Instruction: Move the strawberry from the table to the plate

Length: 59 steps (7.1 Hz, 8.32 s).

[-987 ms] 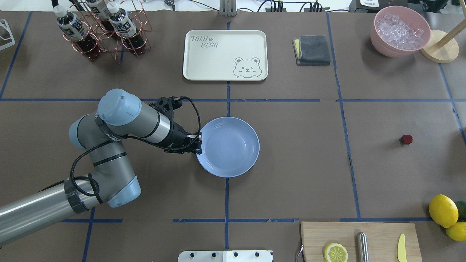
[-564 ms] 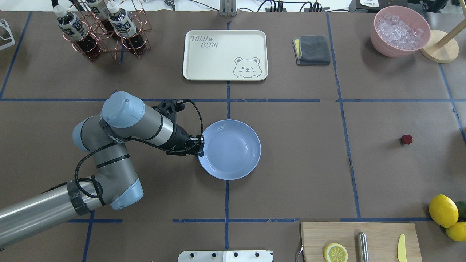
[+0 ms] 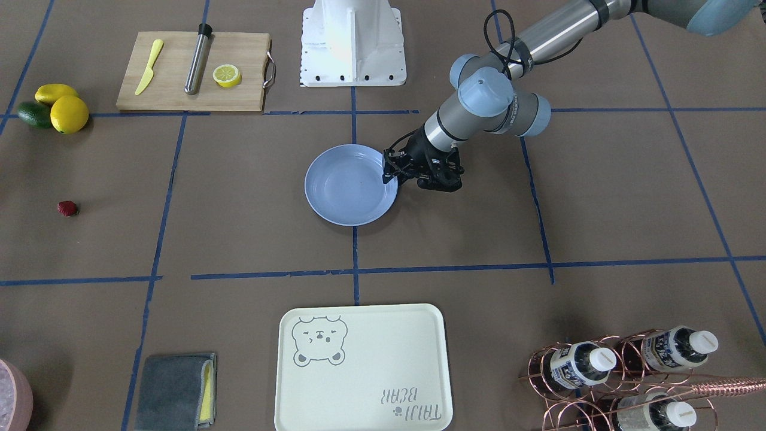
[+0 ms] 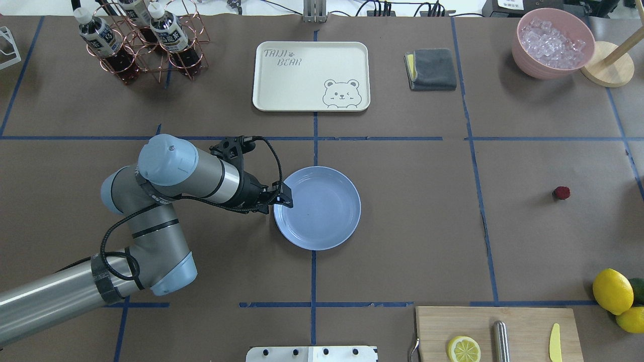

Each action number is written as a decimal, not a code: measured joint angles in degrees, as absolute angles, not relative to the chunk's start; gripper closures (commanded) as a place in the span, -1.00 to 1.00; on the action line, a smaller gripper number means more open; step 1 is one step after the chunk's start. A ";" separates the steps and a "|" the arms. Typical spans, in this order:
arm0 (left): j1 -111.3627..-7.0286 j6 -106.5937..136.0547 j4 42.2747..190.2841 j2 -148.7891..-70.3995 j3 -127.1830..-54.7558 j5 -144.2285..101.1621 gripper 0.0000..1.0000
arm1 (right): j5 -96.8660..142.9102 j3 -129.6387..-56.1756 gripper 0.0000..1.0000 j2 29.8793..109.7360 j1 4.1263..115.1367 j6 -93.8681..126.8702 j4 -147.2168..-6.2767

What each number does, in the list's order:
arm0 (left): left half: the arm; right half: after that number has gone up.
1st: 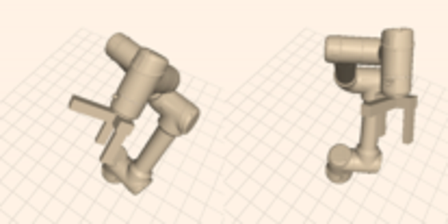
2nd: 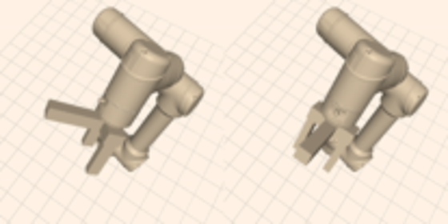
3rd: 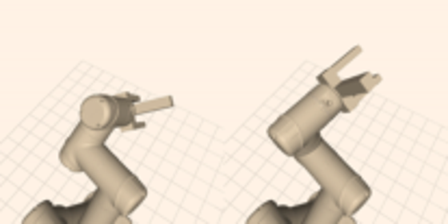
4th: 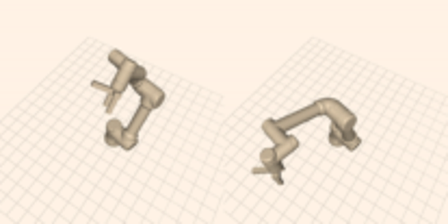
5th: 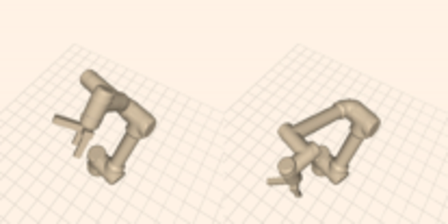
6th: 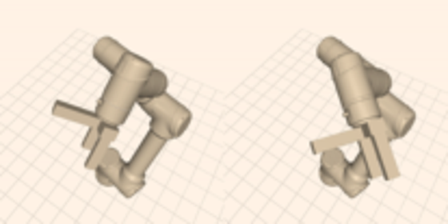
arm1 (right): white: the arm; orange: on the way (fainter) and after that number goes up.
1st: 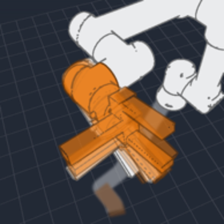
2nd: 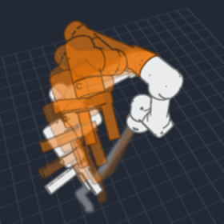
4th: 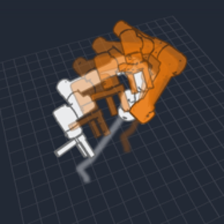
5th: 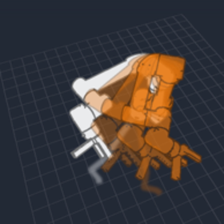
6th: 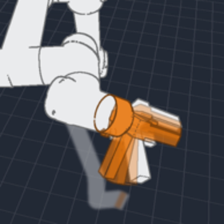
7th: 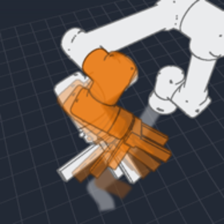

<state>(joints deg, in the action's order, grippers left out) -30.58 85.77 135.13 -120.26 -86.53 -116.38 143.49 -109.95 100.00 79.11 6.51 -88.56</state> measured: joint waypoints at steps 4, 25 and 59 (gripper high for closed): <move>-36.65 81.25 134.15 -110.18 -97.76 -116.69 -0.80 | 129.14 -99.82 -0.99 98.89 62.20 37.18 -59.05; -42.78 65.58 134.72 -93.25 -107.76 -117.57 -0.82 | 122.79 -100.43 1.00 81.81 44.47 75.25 -48.53; -74.23 10.77 134.33 -77.22 -97.59 -130.68 -0.98 | 127.83 -121.11 -1.00 90.22 62.32 38.35 -92.15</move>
